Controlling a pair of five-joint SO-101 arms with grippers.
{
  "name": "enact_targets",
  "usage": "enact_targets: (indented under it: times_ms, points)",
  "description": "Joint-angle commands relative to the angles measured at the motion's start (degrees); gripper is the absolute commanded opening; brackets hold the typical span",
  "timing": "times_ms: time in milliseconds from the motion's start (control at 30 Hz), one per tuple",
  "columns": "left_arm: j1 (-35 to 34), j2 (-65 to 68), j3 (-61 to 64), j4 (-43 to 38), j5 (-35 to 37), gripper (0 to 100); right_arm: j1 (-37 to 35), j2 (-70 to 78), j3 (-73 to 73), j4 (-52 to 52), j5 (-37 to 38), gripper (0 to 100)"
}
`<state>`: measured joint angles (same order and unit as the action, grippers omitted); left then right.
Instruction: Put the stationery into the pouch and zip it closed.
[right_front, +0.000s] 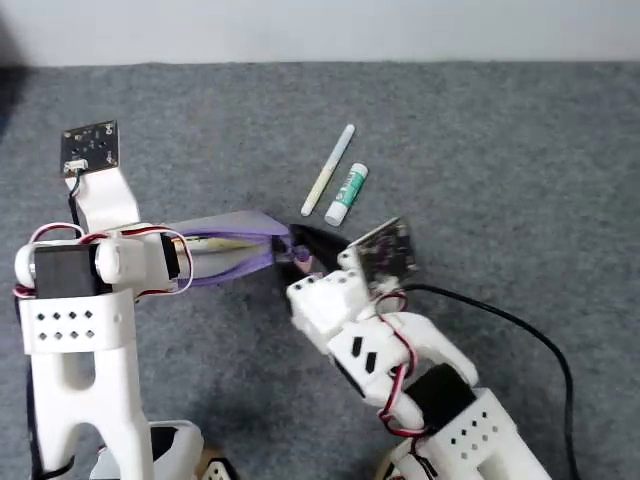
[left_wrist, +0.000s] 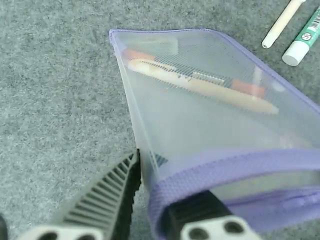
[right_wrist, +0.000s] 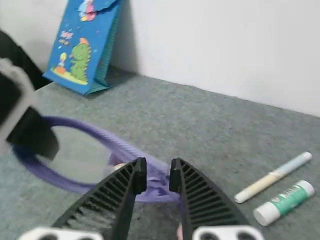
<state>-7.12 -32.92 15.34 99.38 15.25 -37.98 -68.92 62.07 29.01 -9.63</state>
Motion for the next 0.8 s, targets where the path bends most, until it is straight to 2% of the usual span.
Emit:
enact_targets:
  times_ms: [0,233,500,767]
  points:
    - [-2.64,-0.18,-3.65,1.14,0.26,1,5.32,-3.3,-3.87,1.36,-2.55,9.6]
    - [-10.11,-0.62,-3.82,1.14,0.18,1,13.58,-4.35,-3.78,5.32,-4.57,9.6]
    - [-7.74,-8.44,-8.92,0.26,0.18,1,16.57,-4.0,-3.25,5.05,-7.12,9.6]
    - [-7.56,-8.44,0.04,-6.33,0.35,1,16.48,-3.56,1.76,-1.19,-7.03,9.6]
